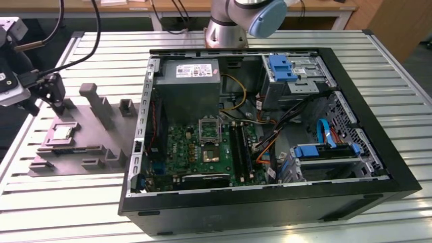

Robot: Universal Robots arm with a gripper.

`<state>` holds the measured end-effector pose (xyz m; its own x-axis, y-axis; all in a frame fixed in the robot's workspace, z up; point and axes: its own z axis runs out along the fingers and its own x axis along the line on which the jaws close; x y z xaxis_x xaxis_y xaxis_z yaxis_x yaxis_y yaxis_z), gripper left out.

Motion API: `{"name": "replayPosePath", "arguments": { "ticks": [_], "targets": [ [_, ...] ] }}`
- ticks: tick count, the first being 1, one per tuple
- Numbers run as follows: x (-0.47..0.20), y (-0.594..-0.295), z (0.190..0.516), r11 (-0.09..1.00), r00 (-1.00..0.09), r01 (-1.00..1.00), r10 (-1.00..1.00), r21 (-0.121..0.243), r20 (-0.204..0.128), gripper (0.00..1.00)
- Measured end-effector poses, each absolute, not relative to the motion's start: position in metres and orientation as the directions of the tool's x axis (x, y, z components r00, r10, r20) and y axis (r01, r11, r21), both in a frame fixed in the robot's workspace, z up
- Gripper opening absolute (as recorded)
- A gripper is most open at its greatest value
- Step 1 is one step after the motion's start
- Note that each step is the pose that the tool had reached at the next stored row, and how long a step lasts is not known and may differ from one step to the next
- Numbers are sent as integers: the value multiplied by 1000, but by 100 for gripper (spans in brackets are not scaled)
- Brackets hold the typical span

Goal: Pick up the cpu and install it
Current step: 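Pick up the cpu and move it towards the insertion slot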

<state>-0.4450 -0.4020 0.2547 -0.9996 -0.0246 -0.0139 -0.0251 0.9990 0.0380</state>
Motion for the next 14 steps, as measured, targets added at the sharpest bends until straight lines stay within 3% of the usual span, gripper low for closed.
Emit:
{"name": "replayPosePath", "arguments": {
  "ticks": [14],
  "targets": [
    [-446, -406, 229, 999, -1000, -23, -22, 38, -14, 58]
  ]
}}
